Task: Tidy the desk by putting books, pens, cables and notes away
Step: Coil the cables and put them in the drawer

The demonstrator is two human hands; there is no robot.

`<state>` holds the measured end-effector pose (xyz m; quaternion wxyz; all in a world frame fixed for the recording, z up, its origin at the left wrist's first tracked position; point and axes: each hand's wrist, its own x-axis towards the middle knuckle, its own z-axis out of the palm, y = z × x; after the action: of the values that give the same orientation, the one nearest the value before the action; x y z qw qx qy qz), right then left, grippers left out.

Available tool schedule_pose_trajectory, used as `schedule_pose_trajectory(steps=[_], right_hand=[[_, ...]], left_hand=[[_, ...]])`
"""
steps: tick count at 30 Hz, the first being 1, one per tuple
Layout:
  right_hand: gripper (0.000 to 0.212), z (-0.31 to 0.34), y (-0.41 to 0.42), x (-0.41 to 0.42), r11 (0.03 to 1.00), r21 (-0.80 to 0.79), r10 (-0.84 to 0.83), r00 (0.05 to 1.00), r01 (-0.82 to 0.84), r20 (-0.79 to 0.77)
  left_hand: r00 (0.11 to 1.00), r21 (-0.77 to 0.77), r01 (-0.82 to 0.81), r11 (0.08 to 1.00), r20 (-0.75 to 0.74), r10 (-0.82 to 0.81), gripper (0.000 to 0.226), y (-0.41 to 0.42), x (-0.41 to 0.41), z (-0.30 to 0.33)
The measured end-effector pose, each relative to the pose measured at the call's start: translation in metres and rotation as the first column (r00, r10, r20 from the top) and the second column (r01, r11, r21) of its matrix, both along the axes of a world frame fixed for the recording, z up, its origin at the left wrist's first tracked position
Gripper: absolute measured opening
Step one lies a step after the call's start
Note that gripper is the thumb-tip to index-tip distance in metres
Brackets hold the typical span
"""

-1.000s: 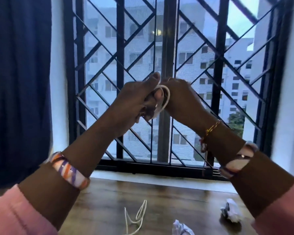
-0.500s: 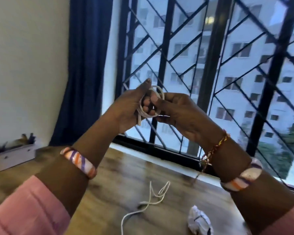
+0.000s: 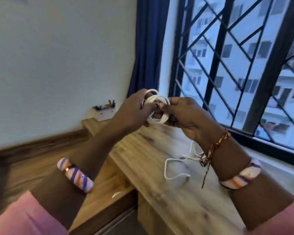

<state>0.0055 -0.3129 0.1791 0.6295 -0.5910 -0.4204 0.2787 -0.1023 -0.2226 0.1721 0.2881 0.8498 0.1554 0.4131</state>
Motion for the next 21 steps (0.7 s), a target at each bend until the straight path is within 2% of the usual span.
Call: schedule_pose_trajectory(steps=[2,4,6,8,10,11,12,14,15,16,18,20,21], right_hand=[[0.015,-0.016,-0.006,-0.016,0.997,-0.03,0.073,0.988,-0.077,-0.136],[0.017,-0.03,-0.012,-0.033,0.99,-0.029,0.129,0.957,-0.141,-0.259],[0.017,-0.038,-0.017,-0.046,0.989,-0.029,0.133,0.961,-0.145,-0.241],[0.016,-0.041,-0.024,-0.056,0.997,-0.011,0.079,0.993,-0.08,-0.085],[0.031,-0.042,-0.031,-0.066,0.998,0.051,-0.032,0.991,0.025,0.13],[0.041,-0.043,-0.033,-0.068,0.992,0.1,-0.098,0.959,0.073,0.267],[0.05,-0.045,-0.034,-0.07,0.982,0.149,-0.17,0.888,0.117,0.428],[0.058,-0.048,-0.035,-0.072,0.951,0.248,-0.306,0.67,0.184,0.676],[0.054,-0.048,-0.037,-0.074,0.936,0.293,-0.35,0.6,0.194,0.719],[0.046,-0.047,-0.038,-0.077,0.929,0.325,-0.365,0.583,0.177,0.726],[0.029,-0.047,-0.037,-0.084,0.93,0.355,-0.338,0.601,0.096,0.724],[0.022,-0.048,-0.033,-0.089,0.932,0.358,-0.317,0.579,0.045,0.751],[0.02,-0.049,-0.03,-0.091,0.931,0.362,-0.313,0.604,0.043,0.733]], left_hand=[[0.999,-0.103,-0.045,0.994,-0.001,0.045,0.018,-0.012,-0.021,-0.013],[0.998,-0.288,-0.056,0.956,0.008,0.061,0.011,-0.022,-0.042,-0.022],[0.998,-0.483,-0.019,0.876,0.05,0.049,0.007,-0.028,-0.056,-0.028],[0.993,-0.64,0.032,0.767,0.109,0.049,0.008,-0.032,-0.066,-0.033],[0.989,-0.725,0.069,0.685,0.137,0.046,0.015,-0.036,-0.072,-0.036],[0.989,-0.745,0.076,0.663,0.139,0.043,0.02,-0.037,-0.074,-0.037],[0.989,-0.757,0.08,0.649,0.139,0.041,0.021,-0.039,-0.076,-0.037],[0.991,-0.761,0.063,0.645,0.123,0.049,0.018,-0.042,-0.081,-0.036],[0.992,-0.763,0.046,0.645,0.109,0.059,0.018,-0.042,-0.083,-0.035],[0.994,-0.768,0.033,0.64,0.094,0.062,0.018,-0.043,-0.086,-0.033],[0.997,-0.778,0.013,0.628,0.06,0.055,0.017,-0.04,-0.092,-0.029],[0.998,-0.789,0.011,0.615,0.045,0.039,0.018,-0.034,-0.096,-0.028],[0.998,-0.798,0.031,0.602,0.056,0.023,0.018,-0.031,-0.099,-0.028]])
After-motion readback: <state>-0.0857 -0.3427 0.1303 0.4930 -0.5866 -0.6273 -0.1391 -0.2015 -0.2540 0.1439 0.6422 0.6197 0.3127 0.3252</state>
